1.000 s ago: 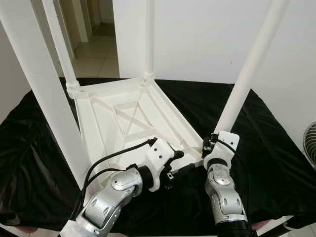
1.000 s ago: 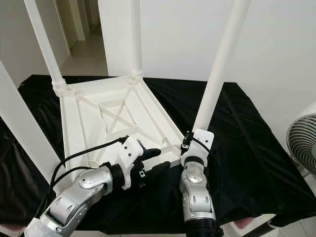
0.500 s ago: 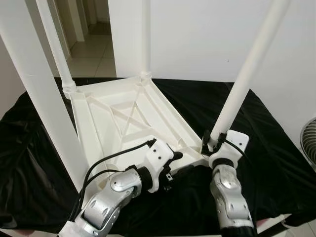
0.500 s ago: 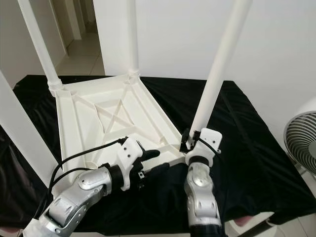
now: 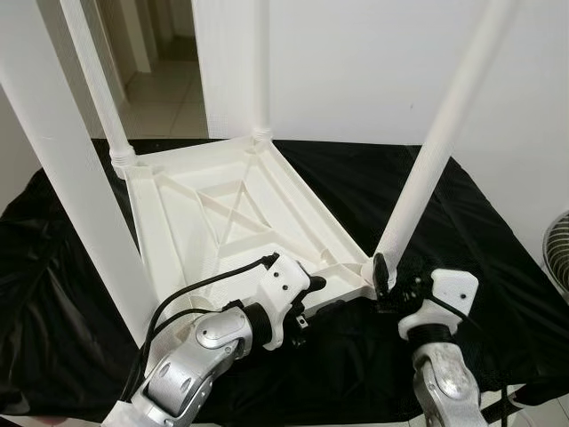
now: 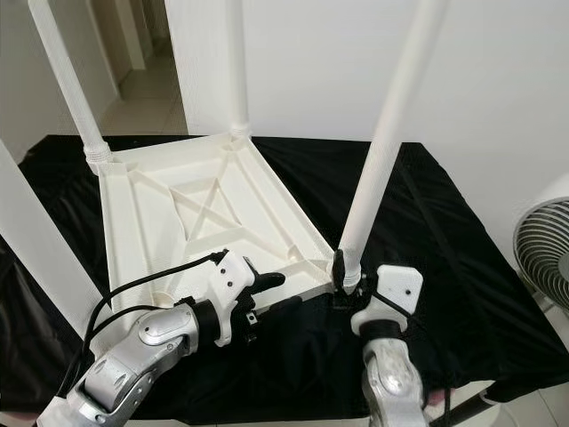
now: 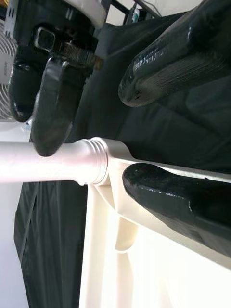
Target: Building children table
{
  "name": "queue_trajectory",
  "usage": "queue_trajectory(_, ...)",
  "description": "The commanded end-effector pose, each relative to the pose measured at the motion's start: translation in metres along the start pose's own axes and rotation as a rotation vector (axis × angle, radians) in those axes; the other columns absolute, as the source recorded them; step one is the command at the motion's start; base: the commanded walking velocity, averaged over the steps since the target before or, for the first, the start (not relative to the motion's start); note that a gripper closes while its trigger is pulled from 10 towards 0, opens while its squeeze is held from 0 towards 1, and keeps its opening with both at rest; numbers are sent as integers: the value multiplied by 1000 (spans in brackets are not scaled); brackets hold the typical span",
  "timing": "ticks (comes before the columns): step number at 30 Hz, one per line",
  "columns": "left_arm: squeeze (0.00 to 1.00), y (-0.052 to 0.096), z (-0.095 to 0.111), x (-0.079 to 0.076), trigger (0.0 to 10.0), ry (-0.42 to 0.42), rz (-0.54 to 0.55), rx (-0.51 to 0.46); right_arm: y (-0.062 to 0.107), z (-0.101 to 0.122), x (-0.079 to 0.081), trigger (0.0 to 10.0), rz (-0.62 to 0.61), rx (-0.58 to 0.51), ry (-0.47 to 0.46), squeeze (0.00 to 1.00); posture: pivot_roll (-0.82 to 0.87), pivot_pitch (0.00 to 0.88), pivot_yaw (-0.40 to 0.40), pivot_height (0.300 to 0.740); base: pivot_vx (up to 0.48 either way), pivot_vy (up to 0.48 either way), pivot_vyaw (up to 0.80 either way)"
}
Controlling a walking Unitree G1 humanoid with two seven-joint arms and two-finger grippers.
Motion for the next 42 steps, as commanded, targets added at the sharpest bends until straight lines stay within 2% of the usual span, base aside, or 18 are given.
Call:
queue_trajectory(1,0,0,1,-6,10000,3,-71,-10,3,-1,2,10000,27,17,-14,0,-83,55,-3,740,0,0,0)
queue_trajectory(7,0,3,0,-5,10000,6,-58,0,10,-17,6,10000,139,145,-74,0,-69,60,-8,740,0,0,0)
queue_trajectory(11,0,4,0,-5,10000,5,-55,6,10,-18,5,10000,166,169,-84,0,-64,61,-8,740,0,0,0)
queue_trajectory(16,0,7,-3,-8,10000,12,-76,25,0,-13,0,10000,233,184,-90,0,-60,62,-8,740,0,0,0)
queue_trajectory(24,0,7,-3,-8,10000,12,-76,25,0,-13,0,10000,233,184,-90,0,-60,62,-8,740,0,0,0)
queue_trajectory(25,0,8,-5,-11,10000,15,-97,32,-2,-10,-2,10000,250,182,-96,0,-57,63,-11,740,0,0,0)
queue_trajectory(27,0,14,-15,-17,10000,16,-145,73,-1,-7,3,10000,383,240,-152,0,-54,71,-15,740,0,0,0)
queue_trajectory(30,0,17,-20,-19,10000,18,-162,91,1,-5,5,10000,451,273,-175,0,-55,79,-12,740,0,0,0)
queue_trajectory(39,0,25,-25,-9,10000,-17,-189,115,-14,-2,-7,10000,514,287,-123,0,-55,101,-14,740,0,0,0)
queue_trajectory(42,0,29,-28,2,10000,-45,-186,133,-27,0,-11,10000,543,280,-74,0,-52,105,-16,740,0,0,0)
Point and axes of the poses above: a point about 5 cm out from each wrist's last joint towards the gripper, its own y axis pointing back from the gripper into the wrist, its own z axis along the axis of the wrist's last joint, x = y × z, the point moved 1 cm from there along -y, pointing out of the wrist towards the gripper, and after that the axes turned 14 degrees about -y, right-handed, at the moved point
